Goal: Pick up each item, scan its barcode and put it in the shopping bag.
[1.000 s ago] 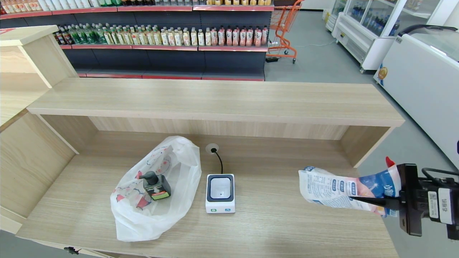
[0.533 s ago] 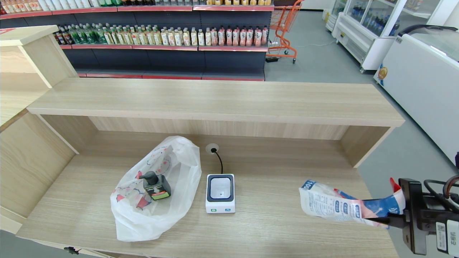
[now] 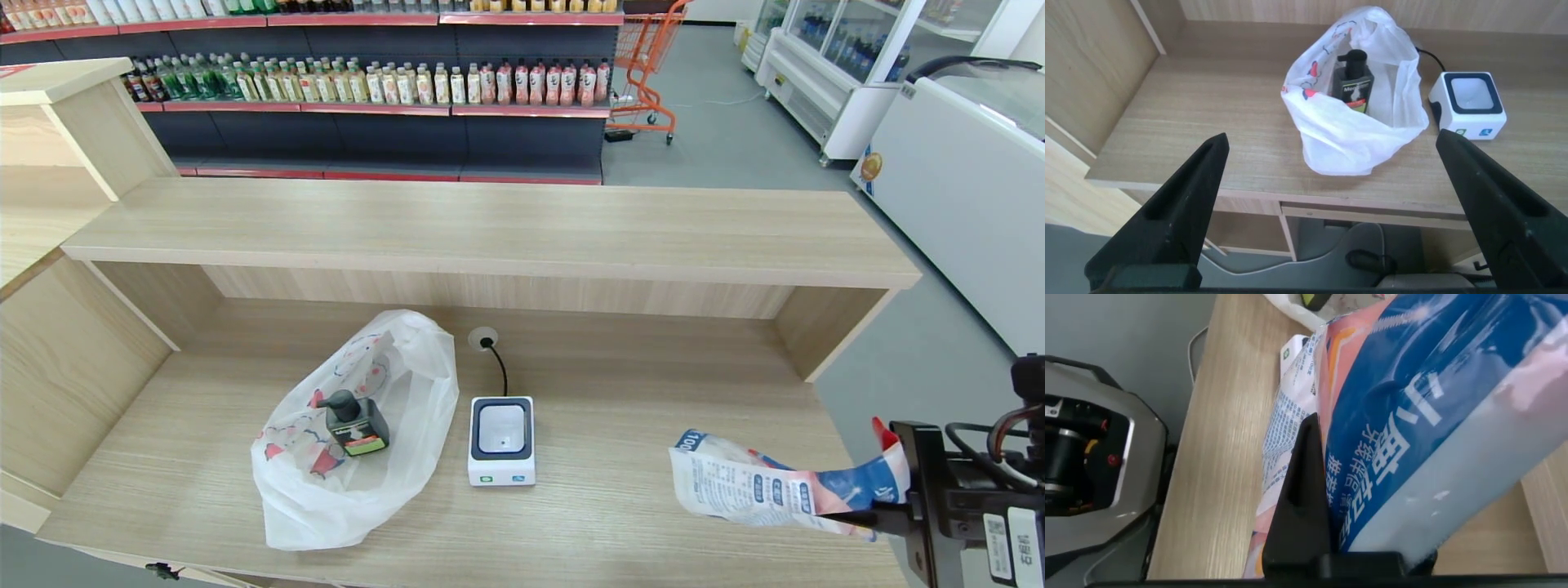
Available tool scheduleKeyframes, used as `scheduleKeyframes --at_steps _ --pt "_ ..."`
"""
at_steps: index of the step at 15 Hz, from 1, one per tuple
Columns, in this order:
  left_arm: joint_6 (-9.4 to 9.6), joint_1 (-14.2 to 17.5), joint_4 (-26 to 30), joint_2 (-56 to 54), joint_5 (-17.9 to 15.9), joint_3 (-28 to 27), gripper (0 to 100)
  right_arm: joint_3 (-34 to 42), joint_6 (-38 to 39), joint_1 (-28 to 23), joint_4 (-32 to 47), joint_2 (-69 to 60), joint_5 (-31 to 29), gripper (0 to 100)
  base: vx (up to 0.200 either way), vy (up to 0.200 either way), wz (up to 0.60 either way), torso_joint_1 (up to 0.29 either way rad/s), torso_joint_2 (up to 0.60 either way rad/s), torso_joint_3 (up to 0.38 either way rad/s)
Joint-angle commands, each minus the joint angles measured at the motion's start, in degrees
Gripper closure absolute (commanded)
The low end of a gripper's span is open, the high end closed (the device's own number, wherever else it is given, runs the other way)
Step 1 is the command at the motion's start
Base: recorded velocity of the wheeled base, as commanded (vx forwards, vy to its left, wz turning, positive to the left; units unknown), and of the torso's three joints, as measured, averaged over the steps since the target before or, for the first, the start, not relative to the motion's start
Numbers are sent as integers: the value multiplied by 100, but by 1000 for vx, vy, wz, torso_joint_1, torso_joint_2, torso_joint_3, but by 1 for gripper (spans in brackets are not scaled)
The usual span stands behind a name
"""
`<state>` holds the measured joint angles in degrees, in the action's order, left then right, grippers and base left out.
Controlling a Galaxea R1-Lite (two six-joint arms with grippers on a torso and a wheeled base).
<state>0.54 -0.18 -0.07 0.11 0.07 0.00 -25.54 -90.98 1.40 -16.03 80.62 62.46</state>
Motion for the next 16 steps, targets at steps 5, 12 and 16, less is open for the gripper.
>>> scheduleKeyframes --at_steps 5,12,16 --pt "8 9 -1 -2 1 0 0 -215 1 370 3 270 3 100 0 0 0 0 0 0" --pt "-10 1 -1 -2 1 0 0 -311 151 370 3 314 11 100 0 114 0 -1 0 3" --pt "-1 1 -1 -2 1 0 0 -303 212 361 -5 367 11 100 0 200 0 4 4 0"
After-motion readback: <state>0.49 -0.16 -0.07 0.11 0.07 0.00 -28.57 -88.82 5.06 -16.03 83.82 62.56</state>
